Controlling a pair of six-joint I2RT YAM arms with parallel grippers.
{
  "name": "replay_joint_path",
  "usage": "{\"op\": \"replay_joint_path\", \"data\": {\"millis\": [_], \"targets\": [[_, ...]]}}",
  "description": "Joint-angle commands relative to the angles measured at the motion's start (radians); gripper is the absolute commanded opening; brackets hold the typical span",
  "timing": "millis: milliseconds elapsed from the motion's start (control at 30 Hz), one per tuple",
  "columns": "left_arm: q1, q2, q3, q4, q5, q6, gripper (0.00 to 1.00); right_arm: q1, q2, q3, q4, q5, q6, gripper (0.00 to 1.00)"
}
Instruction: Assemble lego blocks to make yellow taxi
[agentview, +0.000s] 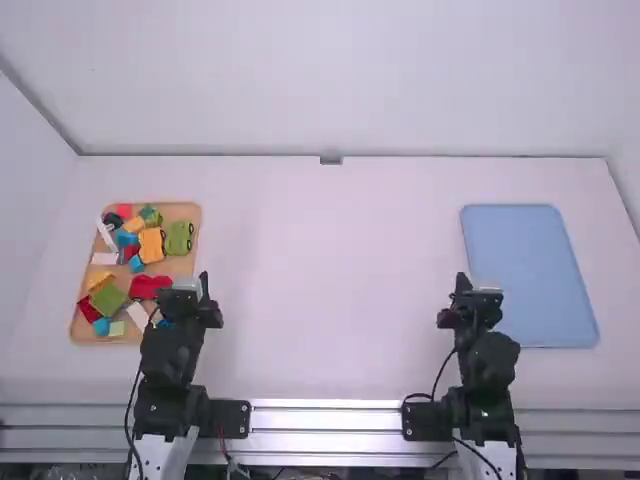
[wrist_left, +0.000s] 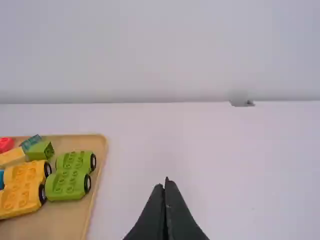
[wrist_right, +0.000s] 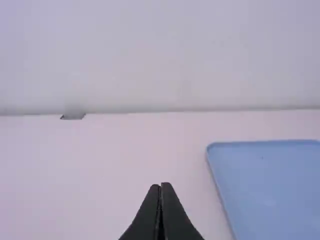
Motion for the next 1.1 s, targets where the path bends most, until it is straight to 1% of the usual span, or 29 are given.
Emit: {"op": "replay_joint_path", "data": {"millis": [0,200,333,533,567,633,700,733,833,867,900,967,1033,1067], "targets": [[0.0,0.0,0.0,0.0,0.0,0.0,0.0,0.0,0.0,0.0,0.0,0.001,0.003,0.0],[0.0,0.011,0.01,0.002,-0.001,0.002,0.02,0.0,0.019,0.015,0.005,-0.012,0.001,0.02],[-0.001,0.034,0.031,0.002,-0.007,0.003,0.04,0.004,0.06,0.051,0.004,-0.035,-0.009,0.04],[-0.003,0.104,0.1,-0.008,-0.024,0.009,0.11,0.028,0.194,0.179,-0.022,-0.068,-0.045,0.11],[-0.004,0.127,0.12,-0.009,-0.028,0.01,0.13,0.038,0.239,0.223,-0.033,-0.078,-0.057,0.13],[-0.005,0.145,0.136,-0.011,-0.031,0.01,0.14,0.045,0.274,0.257,-0.04,-0.085,-0.065,0.14],[-0.006,0.191,0.174,-0.014,-0.04,0.015,0.18,0.065,0.371,0.351,-0.063,-0.109,-0.089,0.18],[-0.006,0.199,0.181,-0.014,-0.041,0.015,0.19,0.069,0.387,0.366,-0.067,-0.113,-0.093,0.19],[-0.009,0.273,0.244,-0.018,-0.058,0.002,0.25,0.105,0.55,0.521,-0.099,-0.153,-0.126,0.26],[-0.009,0.273,0.244,-0.018,-0.058,0.002,0.25,0.105,0.55,0.521,-0.099,-0.153,-0.126,0.26],[-0.009,0.305,0.272,-0.02,-0.065,-0.012,0.28,0.121,0.62,0.585,-0.108,-0.17,-0.141,0.28],[-0.008,0.347,0.308,-0.023,-0.073,-0.029,0.32,0.141,0.706,0.663,-0.117,-0.19,-0.16,0.32],[-0.007,0.37,0.328,-0.027,-0.078,-0.039,0.34,0.153,0.753,0.706,-0.123,-0.196,-0.171,0.34],[-0.004,0.405,0.359,-0.037,-0.085,-0.052,0.37,0.171,0.825,0.772,-0.132,-0.202,-0.187,0.37]]}}
